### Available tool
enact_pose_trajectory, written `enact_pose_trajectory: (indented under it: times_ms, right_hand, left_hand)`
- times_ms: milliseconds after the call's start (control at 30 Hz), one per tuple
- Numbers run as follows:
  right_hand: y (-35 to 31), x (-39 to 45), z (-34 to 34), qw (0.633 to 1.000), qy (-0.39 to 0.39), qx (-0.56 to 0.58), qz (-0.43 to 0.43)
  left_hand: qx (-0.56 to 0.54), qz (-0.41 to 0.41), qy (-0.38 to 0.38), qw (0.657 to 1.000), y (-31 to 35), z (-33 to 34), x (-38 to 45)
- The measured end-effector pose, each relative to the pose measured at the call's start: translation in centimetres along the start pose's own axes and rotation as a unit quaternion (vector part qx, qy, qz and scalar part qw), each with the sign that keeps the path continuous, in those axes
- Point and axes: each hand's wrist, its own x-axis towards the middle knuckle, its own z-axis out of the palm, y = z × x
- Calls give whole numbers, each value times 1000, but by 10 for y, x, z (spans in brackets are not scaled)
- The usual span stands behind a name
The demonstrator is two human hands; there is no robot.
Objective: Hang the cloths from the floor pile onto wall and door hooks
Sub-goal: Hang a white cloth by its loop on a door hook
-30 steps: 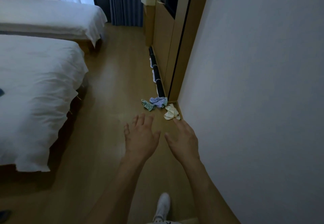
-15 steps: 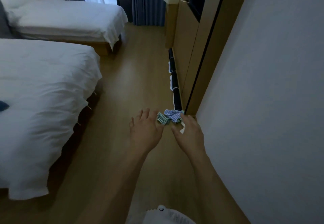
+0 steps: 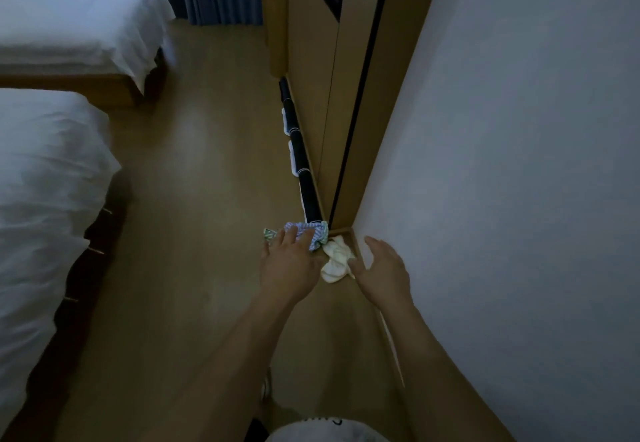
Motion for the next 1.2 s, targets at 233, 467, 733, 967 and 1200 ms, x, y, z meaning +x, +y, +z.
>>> enact_pose_trajectory:
  times_ms: [233, 467, 733, 967, 1200]
  right_hand:
    - [1, 125, 29, 995, -44, -23, 86]
    - [5, 222, 57, 980, -98, -49, 168]
    - [38, 297, 119, 965, -124, -53, 224]
    - [116, 356, 192, 955, -160, -64, 243]
    - [215, 419, 285, 948, -204, -105, 221]
  left_hand:
    - [45, 83, -84, 992, -15, 29, 141]
    - [64, 104, -147, 982, -48, 56, 260]
    - [106, 136, -205, 963, -72, 120, 346]
    - [126, 160, -247, 947, -88, 239, 405]
    - [127, 155, -281, 939, -110, 386, 455]
